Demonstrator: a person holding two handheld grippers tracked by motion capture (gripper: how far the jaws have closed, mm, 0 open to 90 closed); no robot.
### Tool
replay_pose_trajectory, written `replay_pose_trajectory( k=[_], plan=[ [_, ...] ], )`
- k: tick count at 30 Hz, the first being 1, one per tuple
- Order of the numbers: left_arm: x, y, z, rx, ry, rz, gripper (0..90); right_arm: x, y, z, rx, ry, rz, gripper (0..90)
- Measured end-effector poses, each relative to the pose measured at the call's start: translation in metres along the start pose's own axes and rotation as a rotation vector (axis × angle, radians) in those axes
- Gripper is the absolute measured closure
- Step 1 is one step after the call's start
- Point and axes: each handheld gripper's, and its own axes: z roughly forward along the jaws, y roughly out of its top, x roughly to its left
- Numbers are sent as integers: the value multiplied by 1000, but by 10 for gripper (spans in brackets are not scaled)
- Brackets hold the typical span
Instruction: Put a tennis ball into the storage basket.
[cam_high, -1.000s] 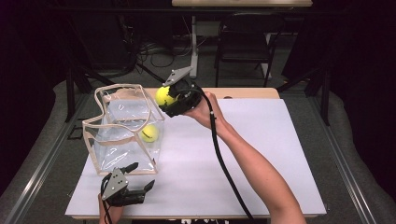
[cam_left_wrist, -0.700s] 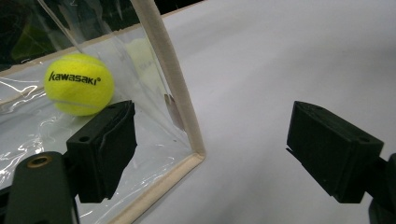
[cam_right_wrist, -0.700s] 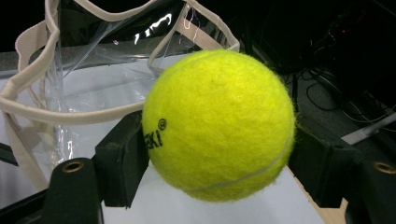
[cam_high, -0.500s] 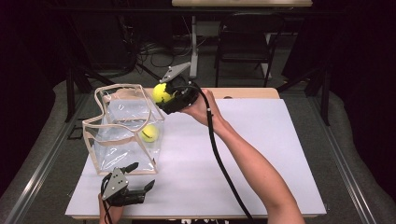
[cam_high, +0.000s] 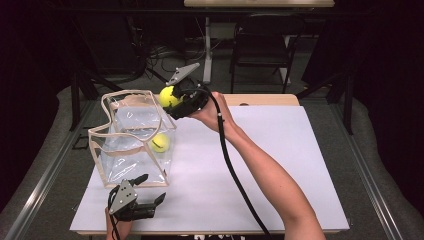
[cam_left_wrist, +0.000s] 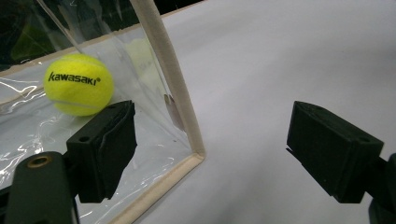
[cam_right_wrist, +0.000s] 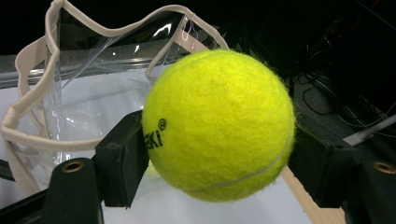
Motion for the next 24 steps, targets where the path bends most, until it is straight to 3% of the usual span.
replay_pose_trajectory(
  k=[24],
  plan=[
    [0, 0, 0, 0, 0, 1, 159, 8, 12, 7, -12, 13, -11, 262]
  ],
)
